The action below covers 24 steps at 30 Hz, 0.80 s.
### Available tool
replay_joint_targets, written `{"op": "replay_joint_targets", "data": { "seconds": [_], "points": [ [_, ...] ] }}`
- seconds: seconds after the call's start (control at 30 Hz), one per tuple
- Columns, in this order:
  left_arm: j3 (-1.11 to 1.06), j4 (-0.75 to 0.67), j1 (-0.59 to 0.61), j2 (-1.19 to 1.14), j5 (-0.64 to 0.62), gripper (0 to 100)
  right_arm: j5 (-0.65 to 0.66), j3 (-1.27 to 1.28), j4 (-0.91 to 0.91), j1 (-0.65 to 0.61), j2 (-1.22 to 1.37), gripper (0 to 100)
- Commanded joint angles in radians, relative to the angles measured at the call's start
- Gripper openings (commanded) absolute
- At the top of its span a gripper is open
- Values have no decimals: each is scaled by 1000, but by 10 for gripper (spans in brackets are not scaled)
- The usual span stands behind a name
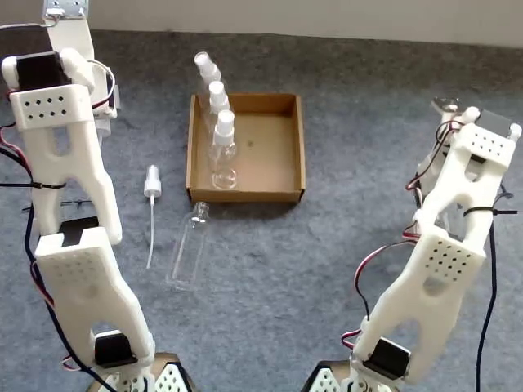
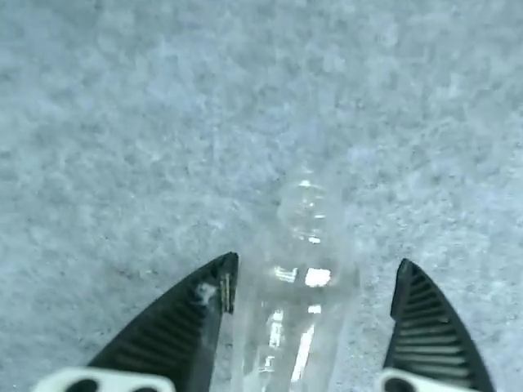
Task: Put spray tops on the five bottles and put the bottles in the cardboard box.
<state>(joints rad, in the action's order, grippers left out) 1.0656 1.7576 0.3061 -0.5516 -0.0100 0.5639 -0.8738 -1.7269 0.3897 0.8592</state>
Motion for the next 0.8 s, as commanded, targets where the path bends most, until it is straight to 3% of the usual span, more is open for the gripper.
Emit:
{"op": "replay_joint_targets", "data": {
  "seconds": [0.0, 0.27, 0.43, 0.67, 0.77],
  "points": [
    [4, -5, 10, 62, 8, 90, 6, -19, 2, 1, 4, 259],
    [4, -5, 10, 62, 8, 90, 6, -19, 2, -1, 5, 254],
    [4, -5, 10, 62, 8, 90, 5, -19, 1, -1, 7, 164],
    [4, -5, 10, 62, 8, 90, 2, -51, 1, -7, 4, 139],
    [4, -5, 10, 62, 8, 90, 0, -150, -41, -27, 4, 49]
  ]
}}
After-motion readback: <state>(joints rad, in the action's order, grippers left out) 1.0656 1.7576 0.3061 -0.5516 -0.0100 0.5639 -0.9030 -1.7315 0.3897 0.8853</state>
